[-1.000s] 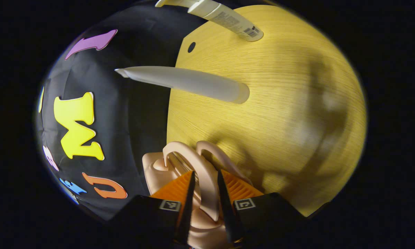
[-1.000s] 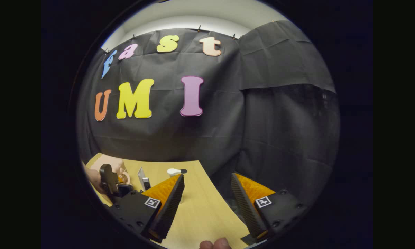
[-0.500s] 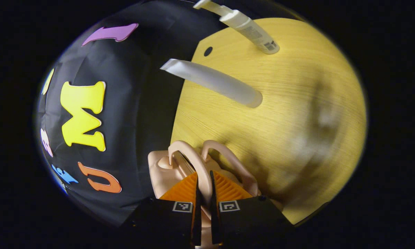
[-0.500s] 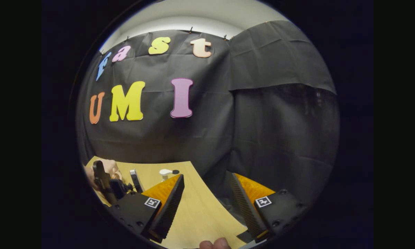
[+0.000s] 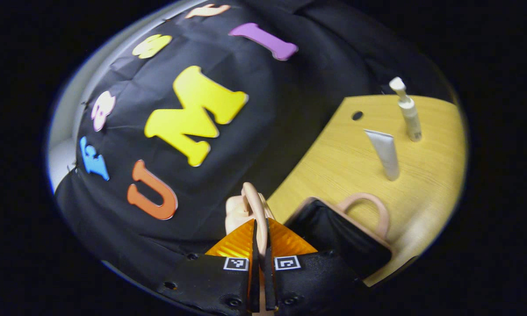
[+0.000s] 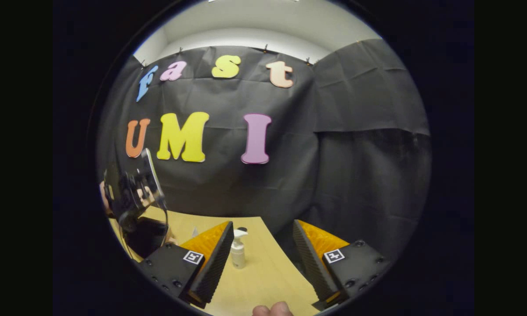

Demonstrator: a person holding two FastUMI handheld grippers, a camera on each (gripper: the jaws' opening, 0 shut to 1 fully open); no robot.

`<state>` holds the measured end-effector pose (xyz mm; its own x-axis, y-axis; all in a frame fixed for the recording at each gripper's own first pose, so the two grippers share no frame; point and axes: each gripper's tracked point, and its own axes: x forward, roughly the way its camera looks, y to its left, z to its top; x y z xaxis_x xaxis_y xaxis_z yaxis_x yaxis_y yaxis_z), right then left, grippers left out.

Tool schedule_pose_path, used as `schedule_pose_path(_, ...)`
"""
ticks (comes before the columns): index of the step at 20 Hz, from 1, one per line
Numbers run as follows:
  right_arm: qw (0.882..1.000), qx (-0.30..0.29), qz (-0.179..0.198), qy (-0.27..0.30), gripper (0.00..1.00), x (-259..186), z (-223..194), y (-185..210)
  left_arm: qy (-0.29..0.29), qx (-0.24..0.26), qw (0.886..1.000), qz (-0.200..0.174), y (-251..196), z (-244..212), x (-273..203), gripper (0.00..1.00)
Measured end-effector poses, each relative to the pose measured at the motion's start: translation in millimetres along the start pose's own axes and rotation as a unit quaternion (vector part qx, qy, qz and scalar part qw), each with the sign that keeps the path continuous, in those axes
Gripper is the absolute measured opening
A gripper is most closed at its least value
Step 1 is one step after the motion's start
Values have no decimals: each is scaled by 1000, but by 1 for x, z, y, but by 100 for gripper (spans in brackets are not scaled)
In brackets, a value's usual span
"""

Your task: First open the suitcase, pack the skin care products into it, and then close the suitcase.

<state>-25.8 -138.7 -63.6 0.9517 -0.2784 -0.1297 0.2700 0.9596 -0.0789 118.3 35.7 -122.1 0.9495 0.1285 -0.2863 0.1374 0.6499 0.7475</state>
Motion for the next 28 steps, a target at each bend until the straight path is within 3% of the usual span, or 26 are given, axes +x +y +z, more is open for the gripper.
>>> schedule_pose_path(5,998,-25,57,-10,80,3,22,66,-21,-158,986,52,108,-73,11,7)
schedule_pose_path(8,997,-32,77,-6,81,2,27,99,-40,-255,963,76,148,-127,10,7)
schedule_pose_path(14,992,-68,106,1,81,-7,26,148,15,-343,933,110,186,-263,49,7)
schedule_pose_path(18,991,-82,108,8,80,-9,22,167,87,-413,902,94,159,-352,72,7)
schedule_pose_path(21,991,-84,97,25,81,-7,14,170,153,-469,868,58,123,-390,95,8)
schedule_pose_path(23,992,-86,87,34,81,-8,9,166,170,-492,853,43,113,-396,103,10)
schedule_pose_path(26,992,-86,76,43,80,-5,6,162,190,-512,837,34,98,-409,109,13)
schedule_pose_path(28,993,-85,74,45,81,-4,3,162,201,-508,837,41,98,-416,110,19)
